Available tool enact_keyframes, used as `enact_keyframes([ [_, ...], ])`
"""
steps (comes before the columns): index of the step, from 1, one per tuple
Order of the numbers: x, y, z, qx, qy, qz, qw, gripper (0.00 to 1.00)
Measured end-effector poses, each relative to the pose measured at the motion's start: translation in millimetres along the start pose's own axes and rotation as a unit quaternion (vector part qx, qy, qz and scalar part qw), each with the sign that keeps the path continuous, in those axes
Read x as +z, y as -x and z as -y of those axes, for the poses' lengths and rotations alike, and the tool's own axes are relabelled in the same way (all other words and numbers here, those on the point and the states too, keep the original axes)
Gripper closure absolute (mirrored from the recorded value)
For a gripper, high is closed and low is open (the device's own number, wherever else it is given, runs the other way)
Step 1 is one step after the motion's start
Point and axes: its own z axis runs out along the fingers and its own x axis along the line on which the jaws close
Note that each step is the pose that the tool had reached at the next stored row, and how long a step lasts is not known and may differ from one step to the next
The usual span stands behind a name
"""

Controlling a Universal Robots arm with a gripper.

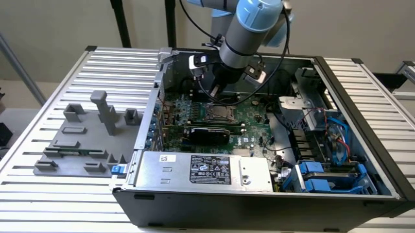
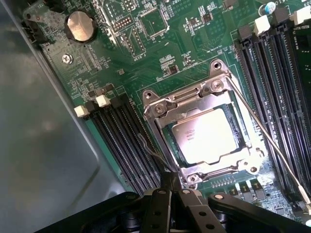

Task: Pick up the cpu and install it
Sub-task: 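Install the first cpu locking lever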

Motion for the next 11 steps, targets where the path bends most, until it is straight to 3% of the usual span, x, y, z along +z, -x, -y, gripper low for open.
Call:
enact_keyframes([
  [5,0.6,-1.9,-0.7,0.002,0.0002,-0.0005,1.0000,0.89],
  [11,0.8,-3.0,-2.1,0.016,0.0012,-0.0043,0.9999,0.89],
])
